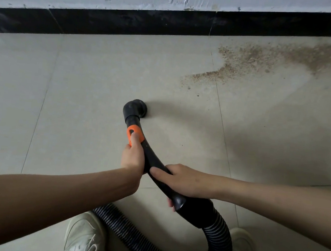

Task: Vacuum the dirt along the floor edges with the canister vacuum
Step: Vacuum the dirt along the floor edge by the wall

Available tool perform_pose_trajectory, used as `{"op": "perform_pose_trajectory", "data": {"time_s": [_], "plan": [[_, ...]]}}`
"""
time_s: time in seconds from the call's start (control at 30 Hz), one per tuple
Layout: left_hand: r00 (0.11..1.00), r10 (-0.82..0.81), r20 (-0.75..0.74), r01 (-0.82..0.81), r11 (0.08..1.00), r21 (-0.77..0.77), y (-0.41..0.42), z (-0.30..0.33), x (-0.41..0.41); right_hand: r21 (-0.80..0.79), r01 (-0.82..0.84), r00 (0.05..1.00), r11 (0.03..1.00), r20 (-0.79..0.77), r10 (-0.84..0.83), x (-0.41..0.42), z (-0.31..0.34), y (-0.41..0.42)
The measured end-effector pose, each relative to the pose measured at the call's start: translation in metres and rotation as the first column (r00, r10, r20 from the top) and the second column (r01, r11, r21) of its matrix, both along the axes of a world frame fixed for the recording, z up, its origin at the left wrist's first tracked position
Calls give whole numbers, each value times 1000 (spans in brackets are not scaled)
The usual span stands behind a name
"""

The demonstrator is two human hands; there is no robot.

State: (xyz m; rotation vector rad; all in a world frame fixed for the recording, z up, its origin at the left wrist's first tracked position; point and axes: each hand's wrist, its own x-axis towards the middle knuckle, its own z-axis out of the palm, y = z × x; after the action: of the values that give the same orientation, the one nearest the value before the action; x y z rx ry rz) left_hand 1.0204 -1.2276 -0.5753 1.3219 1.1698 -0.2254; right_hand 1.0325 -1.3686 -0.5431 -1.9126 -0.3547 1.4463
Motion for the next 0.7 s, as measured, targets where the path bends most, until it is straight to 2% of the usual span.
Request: {"op": "perform_pose_trajectory", "data": {"time_s": [0.07,0.27,0.5,0.7], "plan": [[1000,-11,14,10,1000,11,-4,0,1,8,41,998,999,-51,-41,0,2,-1],[997,-63,42,65,995,-71,-15,-3,16,-33,115,993,993,0,-115,1,7,-10],[978,-197,71,206,968,-143,-18,2,56,-84,190,953,978,255,-163,19,15,-7],[981,-182,66,192,954,-229,-23,-3,62,-152,194,948,969,285,-145,23,15,-8]]}}
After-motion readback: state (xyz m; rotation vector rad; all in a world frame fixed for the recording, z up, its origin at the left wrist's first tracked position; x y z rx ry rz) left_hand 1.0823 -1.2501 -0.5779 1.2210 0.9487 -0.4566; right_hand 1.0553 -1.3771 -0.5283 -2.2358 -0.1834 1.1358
